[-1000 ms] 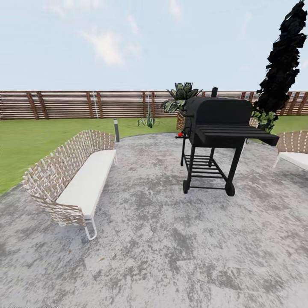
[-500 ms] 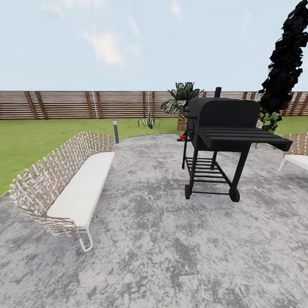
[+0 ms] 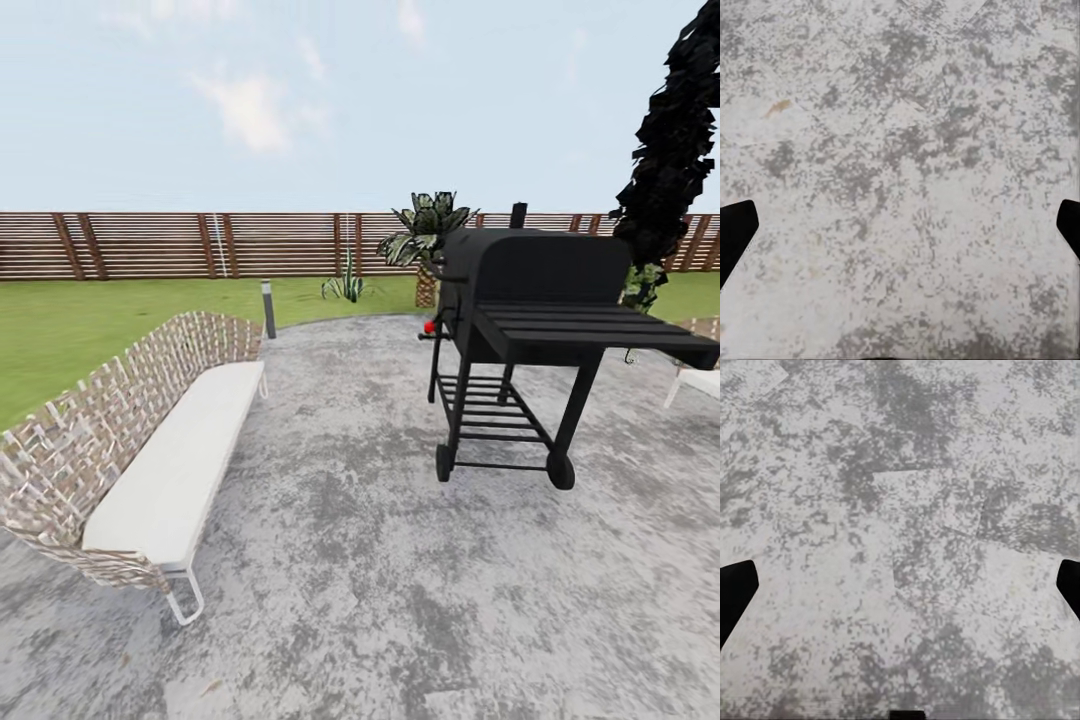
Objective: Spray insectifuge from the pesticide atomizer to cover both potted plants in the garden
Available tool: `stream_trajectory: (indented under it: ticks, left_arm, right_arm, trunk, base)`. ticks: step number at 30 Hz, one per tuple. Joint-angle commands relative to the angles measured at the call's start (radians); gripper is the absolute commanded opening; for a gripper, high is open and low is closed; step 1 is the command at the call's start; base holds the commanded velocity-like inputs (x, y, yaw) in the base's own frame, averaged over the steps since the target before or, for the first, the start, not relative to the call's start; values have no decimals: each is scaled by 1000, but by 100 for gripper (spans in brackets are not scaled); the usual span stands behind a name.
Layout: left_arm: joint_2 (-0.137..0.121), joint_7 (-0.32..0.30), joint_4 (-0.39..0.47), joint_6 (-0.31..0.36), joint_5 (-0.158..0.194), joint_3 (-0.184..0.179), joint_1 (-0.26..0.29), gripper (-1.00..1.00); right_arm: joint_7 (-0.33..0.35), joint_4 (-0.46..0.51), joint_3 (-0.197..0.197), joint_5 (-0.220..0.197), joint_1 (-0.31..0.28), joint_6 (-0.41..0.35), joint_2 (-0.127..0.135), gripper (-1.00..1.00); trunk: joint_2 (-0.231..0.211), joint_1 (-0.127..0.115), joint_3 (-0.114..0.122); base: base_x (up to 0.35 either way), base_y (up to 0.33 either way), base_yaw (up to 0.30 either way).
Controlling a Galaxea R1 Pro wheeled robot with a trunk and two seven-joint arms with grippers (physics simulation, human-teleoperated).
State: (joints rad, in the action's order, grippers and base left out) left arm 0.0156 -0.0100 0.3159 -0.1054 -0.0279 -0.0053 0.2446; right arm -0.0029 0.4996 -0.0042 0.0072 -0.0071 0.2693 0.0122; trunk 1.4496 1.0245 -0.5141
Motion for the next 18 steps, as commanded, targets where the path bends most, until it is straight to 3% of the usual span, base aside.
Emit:
stream_trajectory:
  ticks: [1,18]
  left_arm:
    - [-1,-1,-1,-12,2,-1,-1,100]
    - [-8,-1,-23,-48,7,-3,-2,100]
  right_arm:
    - [0,-7,0,1,-1,4,0,100]
    - [0,-39,0,0,-1,4,-1,100]
  trunk:
    - [0,1,-1]
    - [0,1,-1]
  base:
    - [336,0,0]
    - [336,0,0]
